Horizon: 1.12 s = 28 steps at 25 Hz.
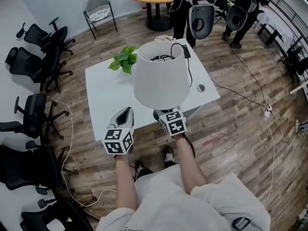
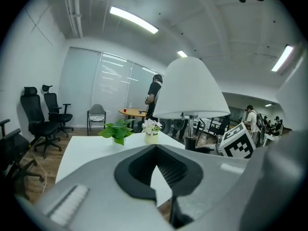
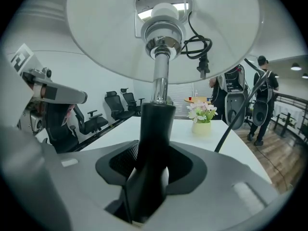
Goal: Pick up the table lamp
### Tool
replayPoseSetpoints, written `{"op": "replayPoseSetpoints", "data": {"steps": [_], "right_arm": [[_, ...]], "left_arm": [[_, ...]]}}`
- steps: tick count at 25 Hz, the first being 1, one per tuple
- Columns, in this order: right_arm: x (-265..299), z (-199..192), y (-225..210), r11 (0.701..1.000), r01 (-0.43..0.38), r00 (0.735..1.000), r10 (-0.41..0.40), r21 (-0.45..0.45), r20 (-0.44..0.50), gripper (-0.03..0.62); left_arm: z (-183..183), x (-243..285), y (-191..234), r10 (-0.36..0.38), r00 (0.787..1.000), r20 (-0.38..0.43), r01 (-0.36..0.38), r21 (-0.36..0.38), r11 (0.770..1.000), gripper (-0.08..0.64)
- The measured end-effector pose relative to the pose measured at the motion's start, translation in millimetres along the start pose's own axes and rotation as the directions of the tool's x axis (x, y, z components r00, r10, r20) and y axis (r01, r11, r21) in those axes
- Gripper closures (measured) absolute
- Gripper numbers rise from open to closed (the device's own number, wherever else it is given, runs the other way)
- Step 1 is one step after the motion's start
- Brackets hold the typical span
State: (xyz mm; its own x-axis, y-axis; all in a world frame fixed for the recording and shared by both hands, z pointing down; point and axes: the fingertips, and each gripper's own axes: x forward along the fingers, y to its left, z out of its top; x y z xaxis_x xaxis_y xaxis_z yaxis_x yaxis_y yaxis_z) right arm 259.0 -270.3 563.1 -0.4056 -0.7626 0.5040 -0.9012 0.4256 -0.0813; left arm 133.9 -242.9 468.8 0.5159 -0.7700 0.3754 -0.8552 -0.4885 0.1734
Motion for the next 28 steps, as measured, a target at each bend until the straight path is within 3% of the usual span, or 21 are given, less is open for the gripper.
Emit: {"op": "replayPoseSetpoints", "data": {"steps": [5, 15, 28], "right_arm": [[-11, 11, 38, 1.0, 0.022, 1.0, -0.022, -0.003, 0.007, 0.397], [-23, 6, 117, 0.997, 0.076, 0.997, -0.076, 0.034, 0.014, 0.397], [-23, -8, 150, 0.994, 0.082, 0.993, -0.088, 0.077, 0.081, 0.399]], "left_arm": [[2, -32, 28, -0.011, 1.0, 0.007, 0.011, -0.012, 1.0, 0.56], [-14, -93, 68, -0.081, 0.996, -0.024, 0.081, 0.031, 0.996, 0.56], [-44, -117, 90, -0.121, 0.991, -0.049, 0.124, 0.075, 0.989, 0.56]]}}
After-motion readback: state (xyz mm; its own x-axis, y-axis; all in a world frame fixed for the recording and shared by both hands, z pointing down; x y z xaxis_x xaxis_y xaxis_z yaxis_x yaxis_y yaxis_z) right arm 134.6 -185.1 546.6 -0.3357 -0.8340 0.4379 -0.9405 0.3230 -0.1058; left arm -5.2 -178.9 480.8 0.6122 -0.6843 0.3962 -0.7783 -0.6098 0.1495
